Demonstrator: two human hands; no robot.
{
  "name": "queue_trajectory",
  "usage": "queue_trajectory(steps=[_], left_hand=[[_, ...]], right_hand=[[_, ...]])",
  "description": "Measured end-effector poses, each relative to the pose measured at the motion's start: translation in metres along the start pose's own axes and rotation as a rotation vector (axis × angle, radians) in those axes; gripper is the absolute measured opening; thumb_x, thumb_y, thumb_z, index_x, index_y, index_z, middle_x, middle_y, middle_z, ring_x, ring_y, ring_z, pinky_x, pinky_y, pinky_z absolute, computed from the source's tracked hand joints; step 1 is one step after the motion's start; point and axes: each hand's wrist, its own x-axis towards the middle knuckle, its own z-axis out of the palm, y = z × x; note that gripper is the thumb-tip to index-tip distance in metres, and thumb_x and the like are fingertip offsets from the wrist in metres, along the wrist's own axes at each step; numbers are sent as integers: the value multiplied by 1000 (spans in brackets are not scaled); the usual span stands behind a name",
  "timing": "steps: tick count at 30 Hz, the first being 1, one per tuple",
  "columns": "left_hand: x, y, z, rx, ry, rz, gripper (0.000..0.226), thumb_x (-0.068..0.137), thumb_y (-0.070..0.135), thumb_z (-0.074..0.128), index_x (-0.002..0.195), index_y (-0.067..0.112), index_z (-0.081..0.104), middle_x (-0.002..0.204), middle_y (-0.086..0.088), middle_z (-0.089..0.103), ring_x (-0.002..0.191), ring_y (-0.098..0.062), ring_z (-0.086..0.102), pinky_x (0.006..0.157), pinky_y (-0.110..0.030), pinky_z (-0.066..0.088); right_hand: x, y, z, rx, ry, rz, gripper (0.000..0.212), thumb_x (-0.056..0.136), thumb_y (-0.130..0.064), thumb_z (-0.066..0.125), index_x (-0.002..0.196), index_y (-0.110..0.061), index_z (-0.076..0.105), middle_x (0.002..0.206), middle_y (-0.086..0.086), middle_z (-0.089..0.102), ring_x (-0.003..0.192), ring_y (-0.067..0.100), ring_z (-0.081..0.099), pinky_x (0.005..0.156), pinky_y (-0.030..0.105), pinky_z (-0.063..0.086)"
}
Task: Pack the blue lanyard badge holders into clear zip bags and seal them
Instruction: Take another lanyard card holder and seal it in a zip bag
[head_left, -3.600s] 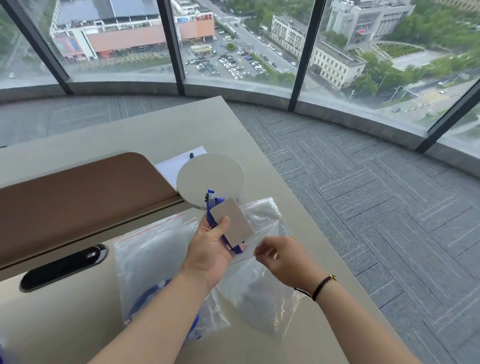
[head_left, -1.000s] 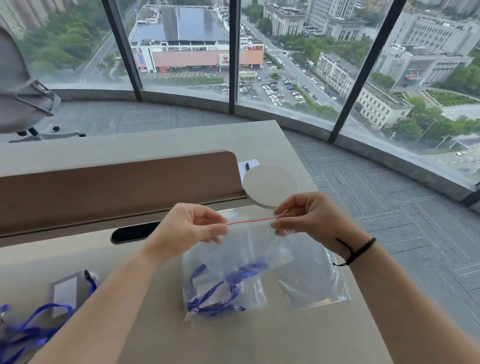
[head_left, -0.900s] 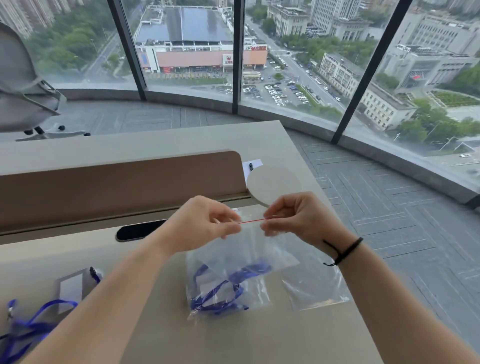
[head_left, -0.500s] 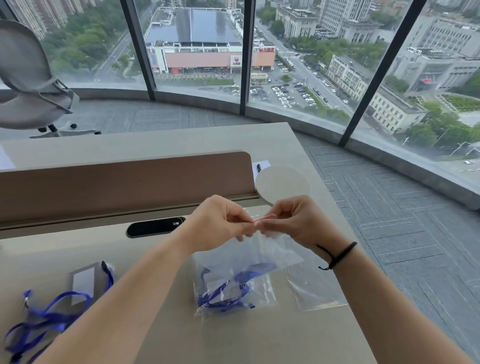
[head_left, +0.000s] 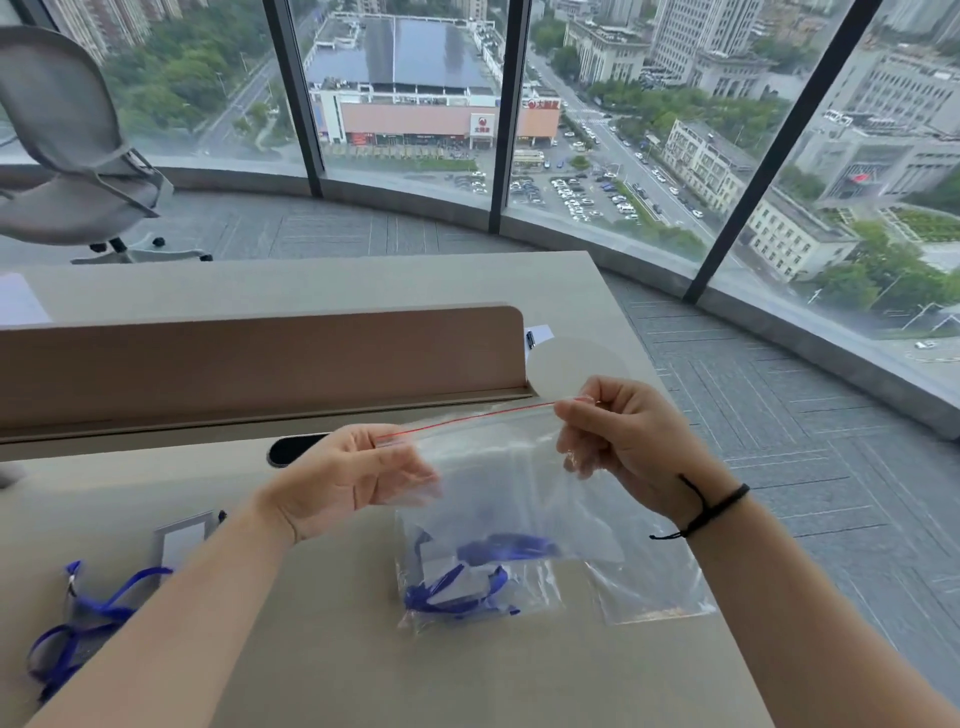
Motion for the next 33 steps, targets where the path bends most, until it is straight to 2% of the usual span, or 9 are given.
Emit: queue_trajectory(steps=[2,4,6,11,16,20,24,29,33], left_hand=[[2,-15,-1,-171,2,10,43,65,37,93,91,11,71,116,-28,70,109,-45,68,95,-56,53],[4,-32,-1,-251,-10,19,53,63,35,94,104,10,70,127,-28,65,113,-43,67,99,-54,53],[6,-48,0,-201,33,-10,53,64,27,94,109,7,73,124,-27,67,107,-37,70,95,-46,57],[23,-86,1,29,399,-164,8,90,9,71,95,4,72,98,-17,77,76,-27,74,72,-36,60],[47,-123,-11,20,629,-220,12,96,14,65,99,4,70,101,-17,76,71,-23,73,58,-29,58],[69,-141,-20,66,742,-211,22,97,28,63,110,11,67,97,-6,77,68,-25,75,58,-28,59],[89,-161,-34,65,764,-236,29,99,28,61,126,17,60,100,-4,76,69,-26,75,65,-34,60],[99,-176,-46,66,730,-222,57,95,16,67,142,37,42,115,4,65,69,-30,73,64,-36,62],[98,-180,-57,119,569,-98,82,94,-9,55,148,48,30,139,13,58,60,-24,67,50,-23,52]], right_hand=[[5,3,7,61,21,28,24,85,-14,66,69,-11,49,56,13,63,42,22,59,37,25,44],[13,11,12,119,74,72,28,91,-13,63,66,-13,49,54,9,59,46,21,60,40,25,45],[23,24,15,174,140,136,30,93,-14,62,66,-13,49,51,5,56,50,19,61,44,25,47],[55,69,9,211,318,305,16,95,-18,63,83,-11,54,57,3,63,46,14,61,47,25,50],[89,106,10,136,430,355,16,97,-24,59,101,-8,57,82,15,70,59,24,66,64,36,61],[104,141,18,-130,400,278,53,87,-41,70,126,-17,45,98,6,72,85,17,69,82,36,54],[103,188,23,-402,219,345,78,81,-34,78,141,-31,29,107,1,64,94,11,63,75,25,49],[109,233,7,-586,235,444,35,87,-8,66,121,-12,60,77,3,61,75,26,69,56,26,50],[107,240,-14,-654,195,423,25,90,-9,62,112,-19,66,74,-2,53,62,13,54,57,21,42]])
